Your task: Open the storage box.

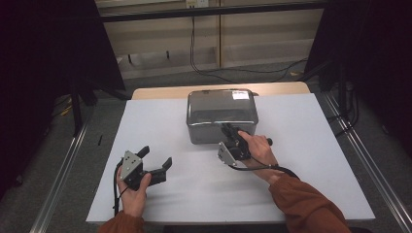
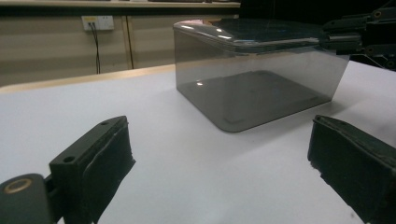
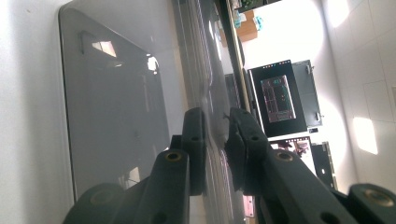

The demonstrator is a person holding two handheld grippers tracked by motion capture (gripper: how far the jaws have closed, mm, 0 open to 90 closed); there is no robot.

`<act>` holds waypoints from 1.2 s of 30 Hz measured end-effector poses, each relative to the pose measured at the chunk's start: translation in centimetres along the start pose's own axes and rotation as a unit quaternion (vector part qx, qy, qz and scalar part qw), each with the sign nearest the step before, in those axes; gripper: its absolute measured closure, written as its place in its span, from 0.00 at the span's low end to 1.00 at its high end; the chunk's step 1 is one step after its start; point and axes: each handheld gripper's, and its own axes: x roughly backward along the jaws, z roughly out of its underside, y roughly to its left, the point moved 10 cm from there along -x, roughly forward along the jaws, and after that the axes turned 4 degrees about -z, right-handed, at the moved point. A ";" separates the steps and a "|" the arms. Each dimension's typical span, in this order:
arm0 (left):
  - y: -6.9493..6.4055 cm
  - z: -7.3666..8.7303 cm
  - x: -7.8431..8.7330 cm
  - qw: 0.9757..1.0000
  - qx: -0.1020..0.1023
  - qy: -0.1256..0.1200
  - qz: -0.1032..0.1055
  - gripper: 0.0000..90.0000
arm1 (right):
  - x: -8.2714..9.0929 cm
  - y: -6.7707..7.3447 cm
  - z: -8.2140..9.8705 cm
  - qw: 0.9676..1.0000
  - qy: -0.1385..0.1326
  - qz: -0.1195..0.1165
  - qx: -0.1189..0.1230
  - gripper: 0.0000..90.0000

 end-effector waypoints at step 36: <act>-2.0 -3.0 -3.5 0.999 0.015 -0.001 0.047 0.02 | 0.2 -2.3 -0.7 1.000 -0.013 0.021 -0.007 0.88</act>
